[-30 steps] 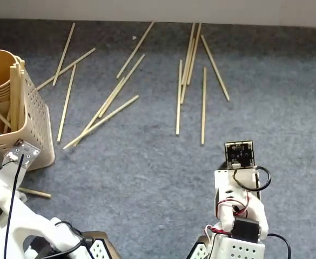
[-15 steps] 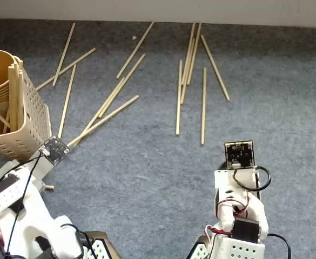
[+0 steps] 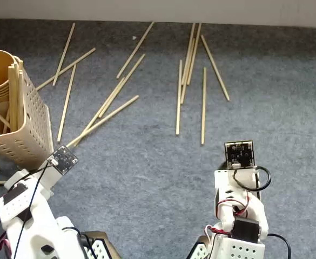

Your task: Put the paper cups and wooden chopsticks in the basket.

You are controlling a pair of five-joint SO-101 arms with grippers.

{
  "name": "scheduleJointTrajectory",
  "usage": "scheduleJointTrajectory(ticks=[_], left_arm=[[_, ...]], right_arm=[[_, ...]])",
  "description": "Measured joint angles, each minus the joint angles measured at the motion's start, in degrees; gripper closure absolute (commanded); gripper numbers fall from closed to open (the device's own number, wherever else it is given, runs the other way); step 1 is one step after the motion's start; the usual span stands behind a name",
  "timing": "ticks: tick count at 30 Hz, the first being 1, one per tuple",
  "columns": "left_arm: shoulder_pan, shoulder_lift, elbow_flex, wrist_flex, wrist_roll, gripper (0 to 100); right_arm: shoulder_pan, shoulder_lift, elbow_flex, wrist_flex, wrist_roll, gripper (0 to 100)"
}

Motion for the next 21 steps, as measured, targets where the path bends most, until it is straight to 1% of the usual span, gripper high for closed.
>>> scheduleJointTrajectory(ticks=[6, 9, 12, 15, 18, 19, 21], left_arm=[[1.6, -0.1, 0.1, -0.1, 0.0, 100], [4.7, 0.3, -1.6, -0.1, 0.0, 99], [9.5, 0.1, -3.5, -0.1, 0.0, 99], [13.5, 0.2, -5.4, 0.0, 0.0, 91], [14.9, 0.2, -7.0, 0.0, 0.0, 81], [15.3, 0.2, -7.2, 0.0, 0.0, 80], [16.4, 0.2, -7.3, 0.0, 0.0, 80]], right_arm=[[0.0, 0.0, 0.0, 0.0, 0.0, 98.8], [0.0, 0.0, 0.0, 0.0, 0.0, 98.8], [0.0, 0.0, 0.0, 0.0, 0.0, 98.8], [0.0, 0.0, 0.0, 0.0, 0.0, 98.8], [0.0, 0.0, 0.0, 0.0, 0.0, 98.8], [0.0, 0.0, 0.0, 0.0, 0.0, 98.8], [0.0, 0.0, 0.0, 0.0, 0.0, 98.8]])
